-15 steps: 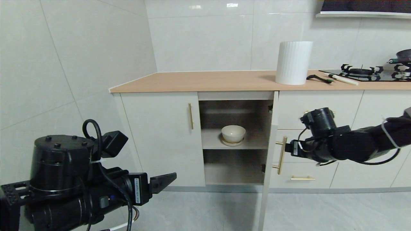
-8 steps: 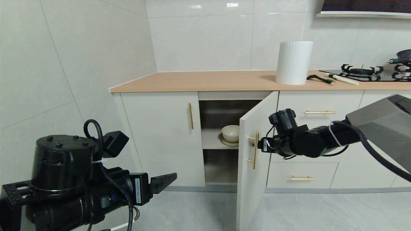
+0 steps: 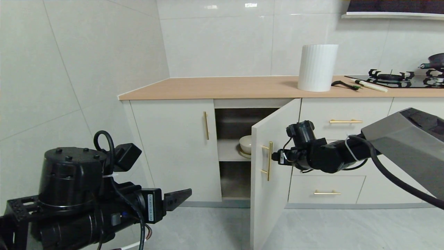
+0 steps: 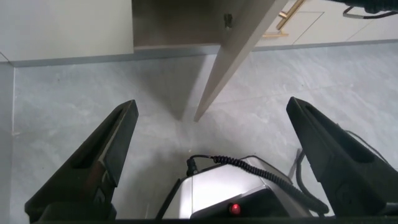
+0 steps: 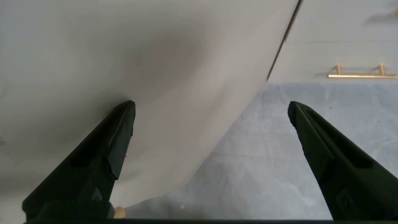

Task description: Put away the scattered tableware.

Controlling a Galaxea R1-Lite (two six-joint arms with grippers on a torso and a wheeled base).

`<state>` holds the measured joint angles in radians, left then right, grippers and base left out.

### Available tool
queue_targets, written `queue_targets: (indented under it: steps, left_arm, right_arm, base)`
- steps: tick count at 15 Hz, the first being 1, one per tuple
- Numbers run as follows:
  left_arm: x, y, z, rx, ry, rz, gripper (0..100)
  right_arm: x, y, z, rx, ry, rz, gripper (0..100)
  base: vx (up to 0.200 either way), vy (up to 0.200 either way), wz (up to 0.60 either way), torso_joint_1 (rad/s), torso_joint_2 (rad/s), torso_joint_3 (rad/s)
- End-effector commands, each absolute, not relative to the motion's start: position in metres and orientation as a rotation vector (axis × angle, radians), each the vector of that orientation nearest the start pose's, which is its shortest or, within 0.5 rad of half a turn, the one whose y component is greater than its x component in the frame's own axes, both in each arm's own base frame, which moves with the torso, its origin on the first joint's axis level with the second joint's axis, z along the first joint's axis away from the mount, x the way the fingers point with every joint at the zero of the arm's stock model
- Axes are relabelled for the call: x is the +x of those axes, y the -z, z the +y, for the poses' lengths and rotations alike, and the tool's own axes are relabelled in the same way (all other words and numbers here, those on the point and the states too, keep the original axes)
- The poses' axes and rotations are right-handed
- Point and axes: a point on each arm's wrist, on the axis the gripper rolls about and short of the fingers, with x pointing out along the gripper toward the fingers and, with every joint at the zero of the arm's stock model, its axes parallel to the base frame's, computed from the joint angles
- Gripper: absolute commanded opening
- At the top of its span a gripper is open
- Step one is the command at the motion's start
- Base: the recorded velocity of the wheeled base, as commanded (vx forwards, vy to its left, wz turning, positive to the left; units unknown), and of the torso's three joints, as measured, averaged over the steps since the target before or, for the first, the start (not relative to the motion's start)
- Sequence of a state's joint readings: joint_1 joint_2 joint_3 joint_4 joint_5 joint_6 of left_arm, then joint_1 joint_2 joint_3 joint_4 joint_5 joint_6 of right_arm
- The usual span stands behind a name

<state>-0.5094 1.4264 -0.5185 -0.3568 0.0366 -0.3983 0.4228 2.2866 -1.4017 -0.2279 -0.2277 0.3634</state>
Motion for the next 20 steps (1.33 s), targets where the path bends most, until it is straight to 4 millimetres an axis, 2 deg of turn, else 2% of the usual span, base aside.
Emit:
queue_targets:
  steps: [1, 4, 13, 20]
  left_arm:
    - [0.186, -0.149, -0.103, -0.229, 0.343, 0.628, 100]
    - [0.186, -0.149, -0.103, -0.228, 0.344, 0.630, 100]
    - [0.188, -0.146, -0.104, -0.224, 0.339, 0.644, 100]
    - [0.188, -0.145, -0.104, -0.223, 0.336, 0.647, 100]
  right_arm:
    - [0.410, -0.073, 0.182, 0.138, -0.075, 0.651, 100]
    - [0.412, -0.071, 0.182, 0.143, -0.077, 0.639, 100]
    - [0.422, -0.065, 0.200, 0.269, -0.075, 0.611, 100]
    - [0.436, -0.066, 0.209, 0.406, -0.050, 0.574, 100]
  base:
    - [0.000, 0.000, 0.00, 0.000, 0.00, 0.000]
    - [0.000, 0.000, 0.00, 0.000, 0.00, 0.000]
    - [0.200, 0.000, 0.00, 0.002, 0.00, 0.004]
    - [0.000, 0.000, 0.00, 0.000, 0.00, 0.000]
